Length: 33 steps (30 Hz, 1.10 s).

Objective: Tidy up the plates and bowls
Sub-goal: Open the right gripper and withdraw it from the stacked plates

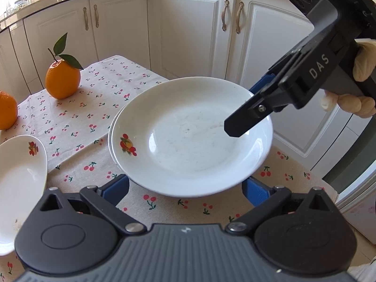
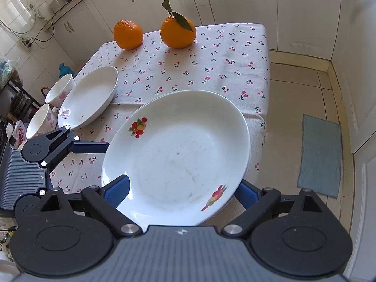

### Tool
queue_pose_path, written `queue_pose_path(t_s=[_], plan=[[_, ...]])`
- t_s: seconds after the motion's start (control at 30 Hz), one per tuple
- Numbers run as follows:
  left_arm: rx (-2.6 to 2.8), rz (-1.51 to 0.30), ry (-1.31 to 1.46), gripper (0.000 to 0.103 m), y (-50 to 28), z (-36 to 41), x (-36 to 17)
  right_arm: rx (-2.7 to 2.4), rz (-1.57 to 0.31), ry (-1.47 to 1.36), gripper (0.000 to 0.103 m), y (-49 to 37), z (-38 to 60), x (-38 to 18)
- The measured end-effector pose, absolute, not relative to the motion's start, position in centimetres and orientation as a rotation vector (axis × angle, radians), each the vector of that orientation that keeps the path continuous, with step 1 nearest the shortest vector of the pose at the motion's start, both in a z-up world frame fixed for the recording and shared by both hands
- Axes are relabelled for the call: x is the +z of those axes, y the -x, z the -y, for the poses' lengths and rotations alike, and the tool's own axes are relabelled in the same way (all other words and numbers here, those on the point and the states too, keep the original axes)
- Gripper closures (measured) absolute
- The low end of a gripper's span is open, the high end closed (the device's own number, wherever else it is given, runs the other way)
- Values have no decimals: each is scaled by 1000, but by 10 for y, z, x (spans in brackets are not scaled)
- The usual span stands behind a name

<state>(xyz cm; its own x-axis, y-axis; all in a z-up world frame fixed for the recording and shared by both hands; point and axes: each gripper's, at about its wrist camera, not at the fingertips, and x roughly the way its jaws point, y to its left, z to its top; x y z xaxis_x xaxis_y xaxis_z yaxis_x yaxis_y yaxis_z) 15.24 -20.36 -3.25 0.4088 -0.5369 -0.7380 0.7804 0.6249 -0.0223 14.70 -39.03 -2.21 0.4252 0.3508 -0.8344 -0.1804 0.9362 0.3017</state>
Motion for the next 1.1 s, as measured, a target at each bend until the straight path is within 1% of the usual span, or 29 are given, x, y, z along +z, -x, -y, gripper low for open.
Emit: queue_pose_path(t_s=[0.13,0.2,0.3,0.53,0.83,1.1], plan=[[-849,-772,-347,2,-150,201,-32,314,-1092,-166,4,-142,389,-25],[-847,-772,-330,2,-151,198,-30,326,-1073,-171,0,-138,389,-24],[-837,-758,-310,2,-149,192,-25,314,-1051,-161,0,-130,385,-19],[-755,-715,-259,1,-140,169,-12,284,-970,-40,0,-108,357,-5],[-437,-641,-199,1,-132,123,-6,254,-808,95,0,-78,297,-1],[-243,-718,-126,1,-148,85,-32,287,-758,176,0,-75,254,-1]])
